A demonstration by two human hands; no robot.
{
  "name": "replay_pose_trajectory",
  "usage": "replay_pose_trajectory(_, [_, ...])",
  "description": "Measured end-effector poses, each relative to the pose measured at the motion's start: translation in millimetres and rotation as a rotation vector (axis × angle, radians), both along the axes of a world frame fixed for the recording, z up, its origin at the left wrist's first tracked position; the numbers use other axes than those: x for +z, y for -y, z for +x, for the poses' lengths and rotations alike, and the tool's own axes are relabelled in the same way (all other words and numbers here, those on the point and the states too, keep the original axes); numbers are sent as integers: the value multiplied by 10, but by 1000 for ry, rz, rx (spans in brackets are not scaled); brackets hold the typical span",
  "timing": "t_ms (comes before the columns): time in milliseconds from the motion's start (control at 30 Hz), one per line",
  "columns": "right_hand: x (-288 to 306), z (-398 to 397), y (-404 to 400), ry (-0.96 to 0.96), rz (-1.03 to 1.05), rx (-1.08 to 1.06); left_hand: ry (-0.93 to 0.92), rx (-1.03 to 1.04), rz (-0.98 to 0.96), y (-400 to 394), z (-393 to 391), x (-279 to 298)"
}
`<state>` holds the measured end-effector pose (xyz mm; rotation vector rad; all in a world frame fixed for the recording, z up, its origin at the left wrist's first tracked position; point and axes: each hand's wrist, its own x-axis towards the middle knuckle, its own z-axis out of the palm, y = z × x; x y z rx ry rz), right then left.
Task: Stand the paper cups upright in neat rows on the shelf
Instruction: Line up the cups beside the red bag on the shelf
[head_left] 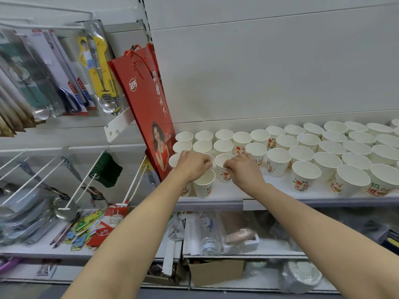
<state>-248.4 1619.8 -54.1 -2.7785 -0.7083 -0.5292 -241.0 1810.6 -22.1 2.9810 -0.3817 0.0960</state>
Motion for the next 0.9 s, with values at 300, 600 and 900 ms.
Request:
replay_pose_trajectory(300, [-36,7,17,40,121,-1,145,125,-122,2,-218,195])
replay_pose_trajectory(600, [-288,-461,-289,25,374,216,256,310,-428,-559,-889,-360])
replay_pose_trajectory(900, [-134,-378,-388,-3,277,187,217,246,-210,-551,-795,-237])
